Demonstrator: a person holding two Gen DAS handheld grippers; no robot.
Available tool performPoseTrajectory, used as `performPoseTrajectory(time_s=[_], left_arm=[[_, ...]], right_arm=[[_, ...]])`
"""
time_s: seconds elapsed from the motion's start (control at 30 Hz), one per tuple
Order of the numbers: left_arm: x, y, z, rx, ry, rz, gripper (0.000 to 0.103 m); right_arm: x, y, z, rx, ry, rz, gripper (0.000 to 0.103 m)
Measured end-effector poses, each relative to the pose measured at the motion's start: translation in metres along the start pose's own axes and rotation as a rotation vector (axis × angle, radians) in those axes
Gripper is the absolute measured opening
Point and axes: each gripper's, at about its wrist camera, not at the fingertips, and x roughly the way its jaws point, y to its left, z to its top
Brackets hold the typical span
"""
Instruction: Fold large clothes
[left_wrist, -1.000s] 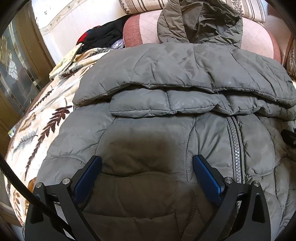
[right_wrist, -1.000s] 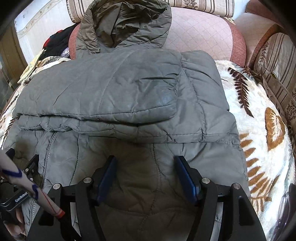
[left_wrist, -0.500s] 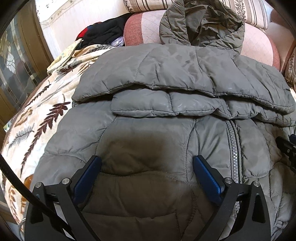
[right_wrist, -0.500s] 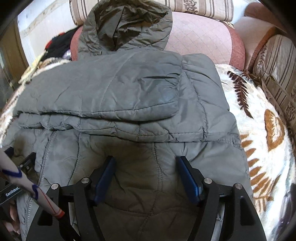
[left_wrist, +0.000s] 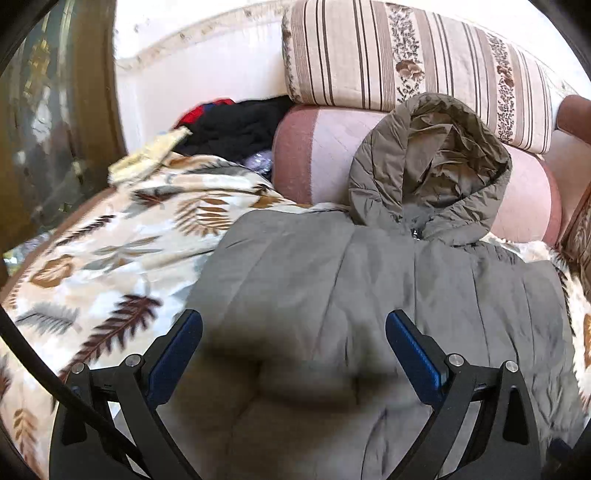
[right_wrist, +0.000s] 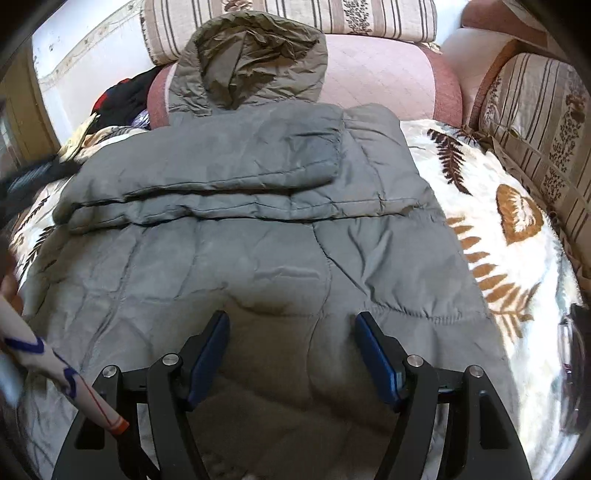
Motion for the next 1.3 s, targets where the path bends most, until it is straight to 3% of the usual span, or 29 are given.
performPoseTrajectory(time_s=[0.1,0.17,0.47,0.57,0.67,0.83,0.97,1.07,1.2,1.3], left_arm=[[0.035,0.001,-0.004,0.053,0.069,0.041,0.100],[0.057,0.004,-0.010,0.071,0.150,0.010,0.100],[0.022,0.022,0.007,0.019,0.025,-0.007,0.100],[0.012,0.030,0.013,-0.012,-0.007,-0.007,0.100],[0.010,0.032,0.014,-0.028,-0.031,0.012,0.100],[0.012,0.030,0.013,-0.016,-0.044,0.022,0.100],[0.017,0.027,0.013,0.000,-0.052,0.027,0.100],[0.023,0.026,0.012,-0.003,-0.043,0.029,0.100],[0.027,0.021,0.009,0.010,-0.035,0.025,0.100],[0.029,0.017,0.008,0.029,-0.038,0.026,0.100]], right_arm=[[-0.016,0.003,0.022,-0.014,0.007,0.016,0.074],[-0.033,0.002,0.056,-0.002,-0.023,0.032,0.074],[-0.080,0.000,0.220,0.142,-0.116,0.119,0.074],[-0.081,0.005,0.270,0.103,-0.128,0.050,0.074],[-0.068,-0.007,0.311,0.211,-0.115,0.072,0.074],[-0.026,-0.018,0.352,0.293,-0.103,0.039,0.074],[0.019,-0.014,0.380,0.194,-0.080,-0.081,0.074],[0.048,-0.019,0.386,0.159,-0.038,-0.072,0.074],[0.082,-0.017,0.389,0.073,-0.024,-0.150,0.074],[0.107,-0.014,0.395,-0.014,-0.022,-0.233,0.066]])
